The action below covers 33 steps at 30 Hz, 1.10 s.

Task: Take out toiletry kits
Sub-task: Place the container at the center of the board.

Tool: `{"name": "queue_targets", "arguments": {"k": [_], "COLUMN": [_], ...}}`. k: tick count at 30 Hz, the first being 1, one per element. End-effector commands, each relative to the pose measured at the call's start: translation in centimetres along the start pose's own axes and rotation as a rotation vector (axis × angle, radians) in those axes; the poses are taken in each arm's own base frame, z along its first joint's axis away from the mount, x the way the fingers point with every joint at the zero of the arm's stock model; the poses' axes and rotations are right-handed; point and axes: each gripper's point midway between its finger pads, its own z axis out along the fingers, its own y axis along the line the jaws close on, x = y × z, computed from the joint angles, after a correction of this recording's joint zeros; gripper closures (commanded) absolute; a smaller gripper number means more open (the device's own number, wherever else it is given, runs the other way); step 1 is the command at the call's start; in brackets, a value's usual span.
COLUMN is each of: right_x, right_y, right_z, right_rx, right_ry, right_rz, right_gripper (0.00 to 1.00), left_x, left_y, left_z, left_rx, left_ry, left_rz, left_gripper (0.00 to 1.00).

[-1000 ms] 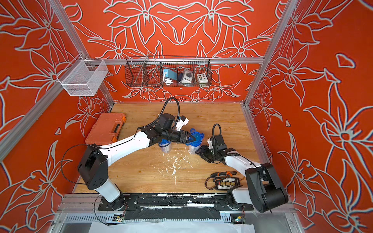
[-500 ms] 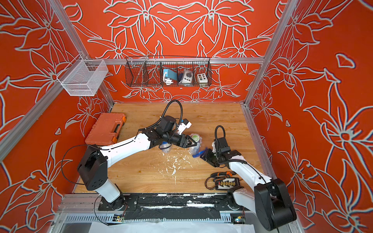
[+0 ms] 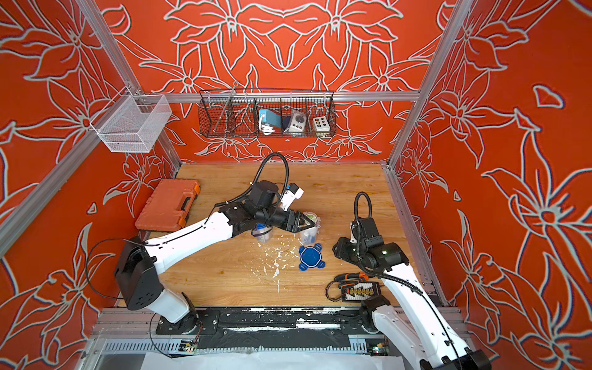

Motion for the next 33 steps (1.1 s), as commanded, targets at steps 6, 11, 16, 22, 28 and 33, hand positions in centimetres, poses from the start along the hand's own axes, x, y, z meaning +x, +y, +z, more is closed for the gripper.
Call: {"name": "queue_targets", "arguments": {"k": [6,11,16,22,28,33], "right_x": [-4.9,-6.2,-6.0,-3.9,-1.7,-2.5], "right_y": [6.4,8.1,7.4,6.0,5.4,6.4], "right_z": [0.9,2.1,4.2,7.1,6.9,6.8], "right_rx": [-0.031,-0.084,-0.045,0.003,0.014,-0.026], "right_ry": [-0.255,-0.441,-0.469,-0.372,-0.336,-0.412], "right_rz": [-0.466,-0.546,-0.584,-0.61,-0.592,-0.612], "right_gripper": [0.12,0.06,0.03,0.03,0.03,0.03], "left_x": [-5.4,-6.3,-6.1,-5.4,-3.7,-2.1], "left_y": [7.7,9.0,10.7,12.5,13.5,13.8], "left_z": [-1.5,2.5,5.6,7.4,7.8,8.3], "left_rx": [-0.17,-0.121,-0.081,-0.077,-0.079,-0.046], "left_ry": [-0.108,-0.03,0.022,0.048,0.076,0.096], "left_rz": [-0.23,-0.23,-0.276,-0.327,-0.361,-0.407], "left_gripper": [0.38,0.37,0.36,0.38,0.4,0.4]}}
